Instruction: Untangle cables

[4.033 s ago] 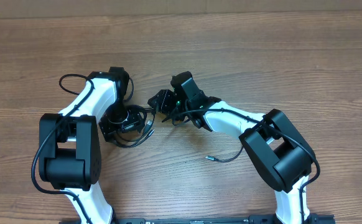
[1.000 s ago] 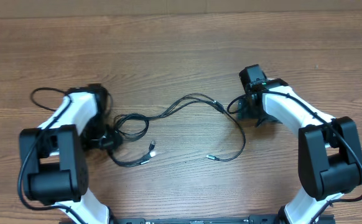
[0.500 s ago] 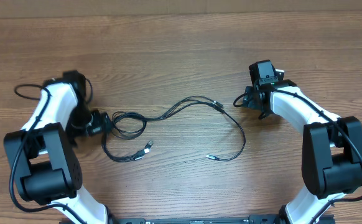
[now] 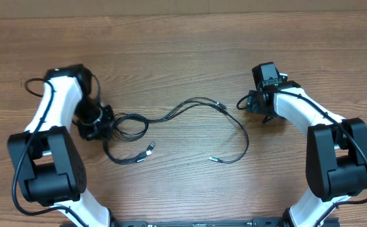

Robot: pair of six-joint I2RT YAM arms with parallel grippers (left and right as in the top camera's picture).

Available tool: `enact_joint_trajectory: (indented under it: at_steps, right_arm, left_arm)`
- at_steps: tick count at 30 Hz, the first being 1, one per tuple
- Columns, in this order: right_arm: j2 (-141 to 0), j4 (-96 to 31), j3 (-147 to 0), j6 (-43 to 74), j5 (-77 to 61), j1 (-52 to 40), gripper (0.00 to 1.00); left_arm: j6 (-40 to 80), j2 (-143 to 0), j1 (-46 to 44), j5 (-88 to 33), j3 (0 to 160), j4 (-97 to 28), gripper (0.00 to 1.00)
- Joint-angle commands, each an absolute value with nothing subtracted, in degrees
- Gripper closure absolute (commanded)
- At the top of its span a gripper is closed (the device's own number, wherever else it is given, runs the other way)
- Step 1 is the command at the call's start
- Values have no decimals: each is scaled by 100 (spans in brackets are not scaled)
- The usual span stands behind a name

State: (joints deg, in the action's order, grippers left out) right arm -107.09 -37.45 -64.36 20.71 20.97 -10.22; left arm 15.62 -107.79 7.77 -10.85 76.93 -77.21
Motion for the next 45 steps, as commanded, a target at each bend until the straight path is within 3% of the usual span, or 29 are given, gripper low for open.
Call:
enact_joint_trajectory:
  at_steps: [1, 6, 13, 14, 16, 21, 28, 32, 45]
  right_arm:
    - [-10656, -3712, -6418, 2051, 2080, -1026, 0]
    - [-10659, -3715, -6418, 2051, 1984, -1026, 0]
    - [-10656, -3710, -6418, 2051, 1234, -1026, 0]
    - [-10659, -3710, -6418, 2051, 1234, -1026, 0]
    - [-10659, -3706, -6418, 2051, 1232, -1026, 0]
    - [-10659, -3671, -6418, 2051, 1232, -1026, 0]
    - [-10659, -3671, -6418, 2051, 1229, -1026, 0]
    - [-10656, -3669, -6418, 2053, 1229, -1026, 0]
    - [-10659, -3662, -6418, 2051, 1140, -1026, 0]
  left_arm:
    - [1463, -10700, 475, -1404, 7255, -7712, 96]
    - [1966, -9946, 213, -1367, 6508, -7227, 96]
    - [3699, -8252, 143, -720, 5026, -6228, 96]
    - [3942, -8058, 143, -589, 4823, -6069, 86]
    - [4318, -7819, 143, -515, 4510, -5793, 56]
    - [5153, -7773, 137, -593, 3916, -5402, 41]
    - [5618, -7813, 137, -554, 3221, -4327, 38]
    - [5618, -7813, 139, -576, 3194, -4012, 45]
    - [5623, -7811, 266, -1186, 3804, -4491, 38]
